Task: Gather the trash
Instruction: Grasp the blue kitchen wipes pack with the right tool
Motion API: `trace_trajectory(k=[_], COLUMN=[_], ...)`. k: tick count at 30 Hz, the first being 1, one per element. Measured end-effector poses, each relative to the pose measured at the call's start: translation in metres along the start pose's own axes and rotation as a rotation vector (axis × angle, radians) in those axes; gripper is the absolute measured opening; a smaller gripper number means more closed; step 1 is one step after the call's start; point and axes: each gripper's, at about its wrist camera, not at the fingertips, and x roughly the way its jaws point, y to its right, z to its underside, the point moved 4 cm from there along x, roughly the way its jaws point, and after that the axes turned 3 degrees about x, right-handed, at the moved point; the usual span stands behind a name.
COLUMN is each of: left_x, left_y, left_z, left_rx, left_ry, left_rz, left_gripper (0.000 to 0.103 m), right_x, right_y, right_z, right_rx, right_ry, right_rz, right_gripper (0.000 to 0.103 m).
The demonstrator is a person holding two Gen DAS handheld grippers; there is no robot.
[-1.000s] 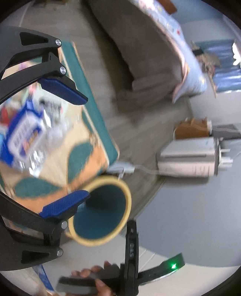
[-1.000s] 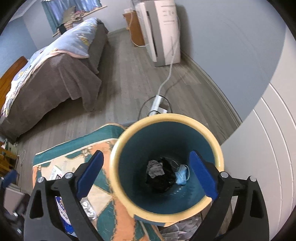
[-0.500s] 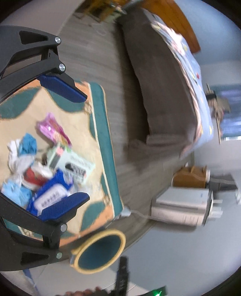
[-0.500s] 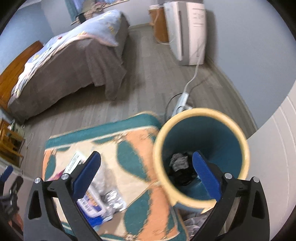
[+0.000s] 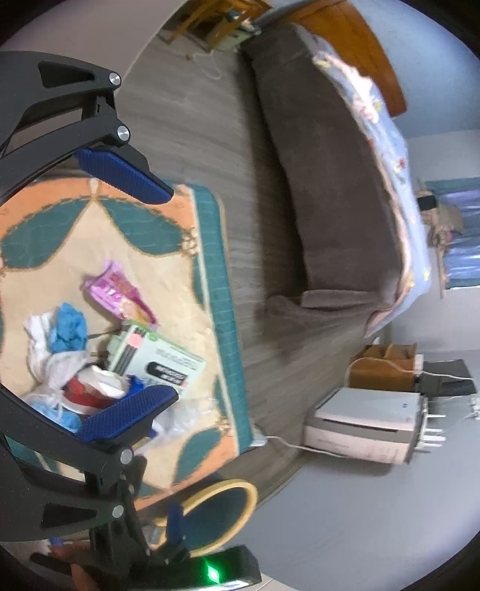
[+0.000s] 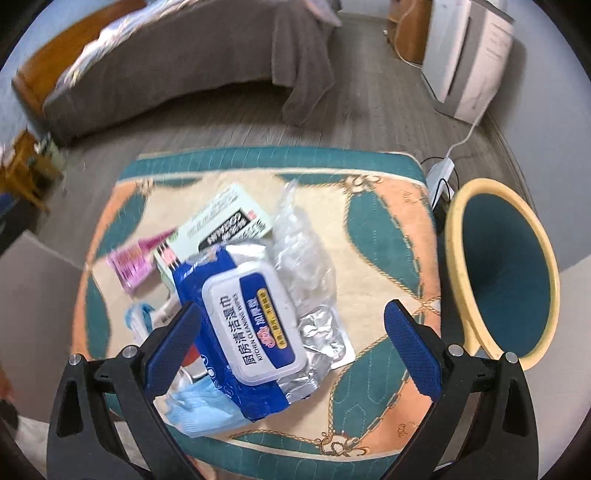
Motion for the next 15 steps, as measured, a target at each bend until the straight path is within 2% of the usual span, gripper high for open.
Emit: trace_trajectory(k=[4, 10, 12, 13, 15], left_x=[0.004, 0.014, 0.018, 0.02, 0.022], left_y=[-0.015, -0.023, -0.023, -0.022, -0.02], left_z=[0.004, 0.003, 0.004, 0.005, 0.006], left_rx=[-0.071, -0.041, -0.036, -0.033, -0.019], left_ry=[-0.021, -0.05, -0.06, -0.066, -0.076], left_rz=[0.042, 0.016, 0.028, 0.035, 0.041], left_gripper=[0.097, 0.097, 0.097, 0.097, 0.097], right_x=[0.022, 0.051, 0.061, 0.065, 0.07], right_y=[-0.014, -0.035, -0.035, -0.034, -0.034], right_z=[0.007, 0.019, 0.02, 0.019, 0.019], right_rx=[-0.034, -0.114, -0.111, -0.107, -0.096], right_ry=[-0.057, -0.132, -0.153, -0.161, -0.182], right_rz=[0.011, 0.026, 0.035, 0.03, -0.004], right_gripper=[0.097, 0.097, 0.097, 0.096, 0.08])
